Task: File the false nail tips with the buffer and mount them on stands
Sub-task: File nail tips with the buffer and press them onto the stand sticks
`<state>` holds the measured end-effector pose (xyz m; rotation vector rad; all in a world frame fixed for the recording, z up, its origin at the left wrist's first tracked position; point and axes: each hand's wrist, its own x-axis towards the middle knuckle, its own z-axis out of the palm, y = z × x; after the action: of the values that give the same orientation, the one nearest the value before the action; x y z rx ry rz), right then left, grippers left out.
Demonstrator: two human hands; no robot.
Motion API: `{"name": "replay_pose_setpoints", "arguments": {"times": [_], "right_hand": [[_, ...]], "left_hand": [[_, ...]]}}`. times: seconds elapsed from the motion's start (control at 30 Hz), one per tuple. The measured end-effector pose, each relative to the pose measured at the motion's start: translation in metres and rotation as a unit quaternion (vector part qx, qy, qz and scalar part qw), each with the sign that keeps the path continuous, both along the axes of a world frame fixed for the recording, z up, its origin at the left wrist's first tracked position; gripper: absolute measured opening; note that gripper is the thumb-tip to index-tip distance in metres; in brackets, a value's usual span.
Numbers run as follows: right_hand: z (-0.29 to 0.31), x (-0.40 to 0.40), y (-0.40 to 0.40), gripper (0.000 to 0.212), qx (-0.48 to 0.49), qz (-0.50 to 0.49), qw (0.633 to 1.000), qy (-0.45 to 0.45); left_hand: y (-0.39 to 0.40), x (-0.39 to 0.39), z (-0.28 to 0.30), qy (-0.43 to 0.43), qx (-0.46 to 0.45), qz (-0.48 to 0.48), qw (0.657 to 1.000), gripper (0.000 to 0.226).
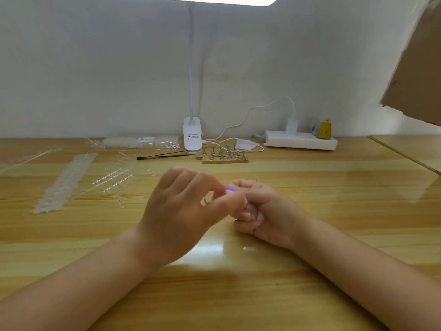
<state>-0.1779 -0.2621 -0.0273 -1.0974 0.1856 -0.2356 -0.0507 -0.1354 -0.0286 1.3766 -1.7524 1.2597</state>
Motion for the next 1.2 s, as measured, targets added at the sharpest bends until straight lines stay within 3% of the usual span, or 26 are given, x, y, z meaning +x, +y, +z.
{"name": "replay_pose_setpoints", "arguments": {"times": [0.13, 0.2, 0.33, 0.5, 0.63, 0.8, 0.93, 1.07, 1.2], "right_hand": [[0.003, -0.001, -0.003, 0.004, -0.002, -0.021, 1.0, 0.001], [0.003, -0.001, -0.003, 0.005, -0.003, -0.031, 1.0, -0.003], [0.003, -0.003, 0.0, 0.001, -0.015, 0.012, 1.0, -0.001], [0.005, -0.004, -0.002, 0.01, 0.008, 0.052, 0.999, 0.0], [0.002, -0.003, 0.0, 0.006, 0.015, 0.09, 0.996, -0.002], [0.005, -0.004, -0.001, 0.01, 0.019, 0.077, 0.997, 0.01], [0.005, -0.004, 0.002, 0.011, 0.012, 0.091, 0.996, 0.012], [0.006, -0.004, -0.001, 0.012, 0.006, 0.073, 0.997, 0.017], [0.003, -0.004, 0.001, 0.003, -0.006, 0.081, 0.997, 0.014]], "left_hand": [[0.004, 0.016, 0.001, 0.059, 0.035, 0.056, 0.996, 0.033], [0.004, 0.016, 0.003, 0.082, 0.034, 0.036, 0.995, 0.026], [0.0, 0.002, 0.002, 0.015, 0.019, -0.03, 0.999, 0.023], [0.004, 0.016, 0.005, 0.067, 0.033, -0.003, 0.997, 0.02], [0.001, -0.002, 0.004, -0.008, 0.0, -0.042, 0.999, 0.029], [0.005, 0.016, 0.009, 0.035, 0.013, 0.007, 0.999, 0.022], [0.001, -0.002, 0.007, -0.038, -0.011, -0.047, 0.998, 0.016], [0.003, 0.015, 0.009, 0.001, 0.003, 0.015, 1.0, 0.027], [0.001, 0.001, 0.009, -0.034, -0.011, -0.031, 0.999, 0.019]]}}
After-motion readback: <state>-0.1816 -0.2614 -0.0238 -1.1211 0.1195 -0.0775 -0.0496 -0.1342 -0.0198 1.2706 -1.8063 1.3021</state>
